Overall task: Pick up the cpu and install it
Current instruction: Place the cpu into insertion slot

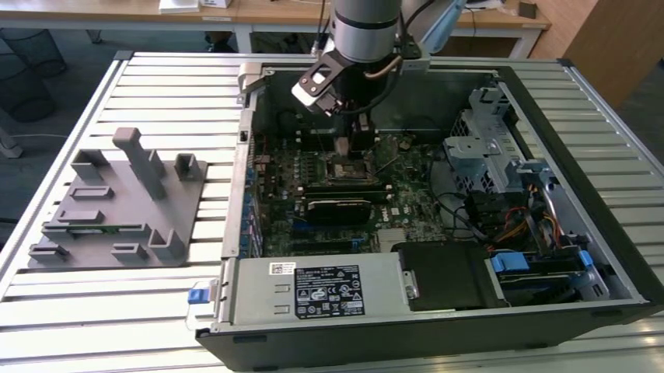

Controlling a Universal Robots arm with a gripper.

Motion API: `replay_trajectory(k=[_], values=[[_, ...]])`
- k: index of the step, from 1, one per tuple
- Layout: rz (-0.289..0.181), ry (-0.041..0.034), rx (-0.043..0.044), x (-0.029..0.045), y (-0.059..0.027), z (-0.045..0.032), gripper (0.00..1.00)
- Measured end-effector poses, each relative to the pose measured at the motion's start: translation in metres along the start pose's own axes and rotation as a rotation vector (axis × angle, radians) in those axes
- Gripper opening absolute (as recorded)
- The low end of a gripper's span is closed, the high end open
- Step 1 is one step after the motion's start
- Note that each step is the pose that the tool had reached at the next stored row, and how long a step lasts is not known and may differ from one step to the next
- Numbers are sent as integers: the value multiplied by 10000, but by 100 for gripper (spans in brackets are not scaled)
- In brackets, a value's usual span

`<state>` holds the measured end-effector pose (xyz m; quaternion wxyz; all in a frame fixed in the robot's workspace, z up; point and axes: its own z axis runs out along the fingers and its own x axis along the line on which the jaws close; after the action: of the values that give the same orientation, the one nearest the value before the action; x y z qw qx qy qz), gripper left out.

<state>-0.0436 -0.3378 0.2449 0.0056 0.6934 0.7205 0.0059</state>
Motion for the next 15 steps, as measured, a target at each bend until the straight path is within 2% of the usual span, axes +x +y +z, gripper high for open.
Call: replay_trajectory(k=[15], values=[[55, -1, -1, -4, -2, 129, 53]])
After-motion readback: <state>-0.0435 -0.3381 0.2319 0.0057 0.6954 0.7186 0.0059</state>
